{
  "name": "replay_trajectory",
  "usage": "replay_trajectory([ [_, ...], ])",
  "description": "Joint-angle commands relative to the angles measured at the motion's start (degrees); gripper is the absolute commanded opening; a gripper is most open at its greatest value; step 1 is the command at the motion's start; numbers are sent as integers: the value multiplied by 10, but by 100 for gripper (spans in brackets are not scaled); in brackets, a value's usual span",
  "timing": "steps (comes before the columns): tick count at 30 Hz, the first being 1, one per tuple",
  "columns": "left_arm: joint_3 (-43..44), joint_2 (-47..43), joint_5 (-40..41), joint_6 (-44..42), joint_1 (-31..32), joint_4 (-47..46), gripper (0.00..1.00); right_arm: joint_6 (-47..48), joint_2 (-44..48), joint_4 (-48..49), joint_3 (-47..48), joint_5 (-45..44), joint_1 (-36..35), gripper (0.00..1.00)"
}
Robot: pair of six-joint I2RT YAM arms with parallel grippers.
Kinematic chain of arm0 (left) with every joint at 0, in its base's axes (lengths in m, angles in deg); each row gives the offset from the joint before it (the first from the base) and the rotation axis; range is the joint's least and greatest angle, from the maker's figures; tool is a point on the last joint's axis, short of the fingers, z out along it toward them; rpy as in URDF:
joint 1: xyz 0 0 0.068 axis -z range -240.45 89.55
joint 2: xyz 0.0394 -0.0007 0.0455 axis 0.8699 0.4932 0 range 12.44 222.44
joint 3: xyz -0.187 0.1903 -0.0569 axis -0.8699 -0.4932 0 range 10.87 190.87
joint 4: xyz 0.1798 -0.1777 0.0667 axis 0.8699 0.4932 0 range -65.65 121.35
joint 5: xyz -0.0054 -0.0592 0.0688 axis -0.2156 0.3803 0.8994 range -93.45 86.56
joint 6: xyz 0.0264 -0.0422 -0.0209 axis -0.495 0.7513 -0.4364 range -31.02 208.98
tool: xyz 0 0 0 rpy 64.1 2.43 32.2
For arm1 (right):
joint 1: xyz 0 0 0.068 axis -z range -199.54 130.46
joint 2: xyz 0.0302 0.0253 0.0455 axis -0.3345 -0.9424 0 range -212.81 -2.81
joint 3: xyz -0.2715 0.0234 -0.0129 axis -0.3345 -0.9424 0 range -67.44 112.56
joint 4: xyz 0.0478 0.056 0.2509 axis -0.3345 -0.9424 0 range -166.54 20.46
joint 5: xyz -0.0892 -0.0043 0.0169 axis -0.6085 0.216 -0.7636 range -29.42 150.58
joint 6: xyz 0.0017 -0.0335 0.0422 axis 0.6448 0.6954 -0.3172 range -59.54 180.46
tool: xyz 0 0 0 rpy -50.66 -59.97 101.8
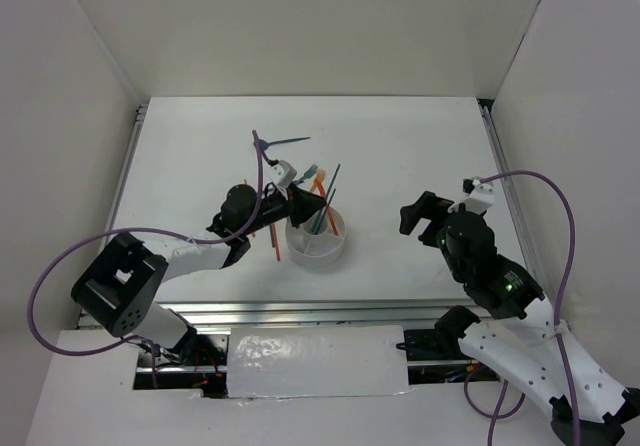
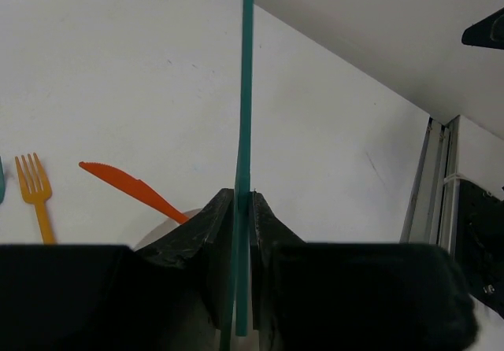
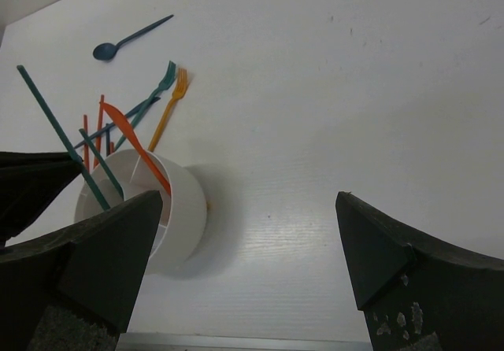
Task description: Sort the eating utensils into containers
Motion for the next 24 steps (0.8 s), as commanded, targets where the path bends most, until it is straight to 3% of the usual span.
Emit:
replay_trajectory([
  [1, 10, 3, -10, -1, 3, -36, 28, -8, 4, -7, 8, -15, -4, 100],
  [3, 7, -5, 10, 4, 3, -25, 40, -7, 3, -6, 7, -15, -4, 100],
  [6, -2, -26, 31, -5, 3, -12, 50, -7, 1, -3, 5, -10, -4, 100],
  [11, 8, -100, 78, -32, 1, 68, 54, -7, -6, 0, 6, -8, -4, 100],
  [14, 25, -165, 136, -35, -18, 142, 50, -6, -6, 4, 8, -6, -5, 100],
  [18, 105, -204, 418, 67, -51, 414, 55, -3, -6, 12, 6, -3, -5, 100],
  [21, 162, -173, 473, 77, -90, 560, 57, -3, -6, 20, 2, 4, -4, 100],
  [24, 205, -102, 470, 124, -135, 662, 68, -5, -13, 27, 4, 11, -5, 100],
])
